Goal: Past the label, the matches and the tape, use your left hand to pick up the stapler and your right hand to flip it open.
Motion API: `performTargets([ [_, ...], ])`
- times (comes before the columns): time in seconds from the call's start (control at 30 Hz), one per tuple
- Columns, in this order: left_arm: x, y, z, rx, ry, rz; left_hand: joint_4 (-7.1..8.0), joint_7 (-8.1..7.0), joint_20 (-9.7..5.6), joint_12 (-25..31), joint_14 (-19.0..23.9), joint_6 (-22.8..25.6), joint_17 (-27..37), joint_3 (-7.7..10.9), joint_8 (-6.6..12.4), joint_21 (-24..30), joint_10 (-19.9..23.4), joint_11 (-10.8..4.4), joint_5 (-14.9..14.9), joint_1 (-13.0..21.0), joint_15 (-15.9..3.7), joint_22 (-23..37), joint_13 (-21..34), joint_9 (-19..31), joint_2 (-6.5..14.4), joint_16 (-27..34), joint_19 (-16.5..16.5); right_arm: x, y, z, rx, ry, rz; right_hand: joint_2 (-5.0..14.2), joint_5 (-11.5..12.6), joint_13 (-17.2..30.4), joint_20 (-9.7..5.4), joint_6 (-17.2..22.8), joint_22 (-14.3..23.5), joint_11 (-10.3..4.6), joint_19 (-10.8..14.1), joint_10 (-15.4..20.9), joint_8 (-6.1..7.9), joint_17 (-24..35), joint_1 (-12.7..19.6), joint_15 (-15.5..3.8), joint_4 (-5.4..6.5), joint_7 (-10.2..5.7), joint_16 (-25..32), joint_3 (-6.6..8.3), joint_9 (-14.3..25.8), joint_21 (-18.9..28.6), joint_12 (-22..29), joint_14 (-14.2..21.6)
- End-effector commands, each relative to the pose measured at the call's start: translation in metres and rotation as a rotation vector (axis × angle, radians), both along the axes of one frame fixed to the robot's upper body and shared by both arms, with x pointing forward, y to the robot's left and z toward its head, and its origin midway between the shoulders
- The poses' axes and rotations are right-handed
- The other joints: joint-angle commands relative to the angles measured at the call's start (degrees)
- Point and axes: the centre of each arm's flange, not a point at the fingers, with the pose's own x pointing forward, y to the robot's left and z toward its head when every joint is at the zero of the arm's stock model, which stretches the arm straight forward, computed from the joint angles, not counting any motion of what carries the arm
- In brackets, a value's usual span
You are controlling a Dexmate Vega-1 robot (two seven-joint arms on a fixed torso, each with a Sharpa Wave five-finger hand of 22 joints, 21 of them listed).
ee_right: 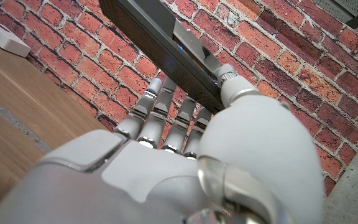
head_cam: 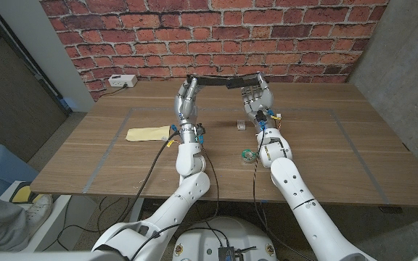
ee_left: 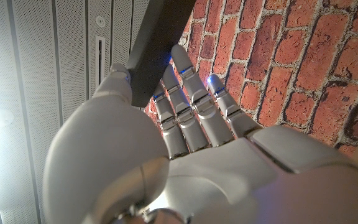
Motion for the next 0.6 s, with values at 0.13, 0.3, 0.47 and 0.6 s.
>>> performTargets([
  [0.13, 0.0028, 0.0006, -0.0002, 0.004, 0.013, -0.006, -0.80, -0.59, -5.63, 0.3, -0.1, 0.8, -0.9, 1.86, 0.42, -0.1, 1.4, -0.73, 0.3, 7.9, -2.45, 0.0, 0.3, 0.1, 8.4, 0.0, -0.2, 0.0044, -0.0003, 0.0008, -0.013, 0.013, -0.005, 5.14, 0.3, 0.0, -3.98, 0.4, 0.1, -3.39, -0.3, 3.7, 0.27, 0.1, 3.7, -10.01, 0.95, -0.36, -0.2, 1.22, -0.1, 0.6, 0.0, 0.5],
  [0.3, 0.0041, 0.0012, -0.0002, 0.009, 0.011, -0.006, -0.81, -0.54, -5.61, 0.3, 0.0, 0.7, -0.9, 1.88, 0.37, -0.1, 1.4, -0.73, 0.3, 7.9, -2.45, 0.0, 0.3, 0.0, 8.4, 0.1, -0.2, 0.0047, 0.0008, 0.0002, -0.015, 0.015, -0.007, 5.10, 0.3, 0.0, -3.98, 0.4, 0.1, -3.39, -0.3, 3.8, 0.29, 0.1, 3.7, -10.01, 0.94, -0.35, -0.2, 1.21, -0.1, 0.7, 0.0, 0.5],
  [0.47, 0.0027, 0.0043, -0.0006, 0.004, 0.003, 0.000, -0.82, -0.54, -5.59, 0.2, 0.0, 0.9, -0.9, 1.89, 0.40, -0.2, 1.4, -0.72, 0.3, 7.9, -2.45, 0.0, 0.2, 0.0, 8.4, 0.1, -0.3, 0.0049, 0.0018, 0.0010, -0.021, 0.015, -0.008, 5.10, 0.3, -0.1, -3.97, 0.4, 0.1, -3.38, -0.4, 3.8, 0.31, 0.1, 3.7, -10.01, 0.95, -0.35, -0.3, 1.20, -0.1, 0.9, -0.2, 0.6],
  [0.6, 0.0026, 0.0041, -0.0004, 0.001, 0.000, -0.002, -0.84, -0.62, -5.60, 0.2, -0.1, 1.0, -1.0, 1.89, 0.42, -0.2, 1.5, -0.70, 0.2, 7.9, -2.46, 0.0, 0.2, -0.1, 8.3, 0.1, -0.3, 0.0047, 0.0029, 0.0026, -0.027, 0.013, -0.007, 5.07, 0.3, -0.2, -3.97, 0.4, 0.1, -3.38, -0.4, 3.9, 0.33, 0.2, 3.7, -10.01, 0.94, -0.32, -0.2, 1.20, -0.1, 1.0, -0.2, 0.6],
])
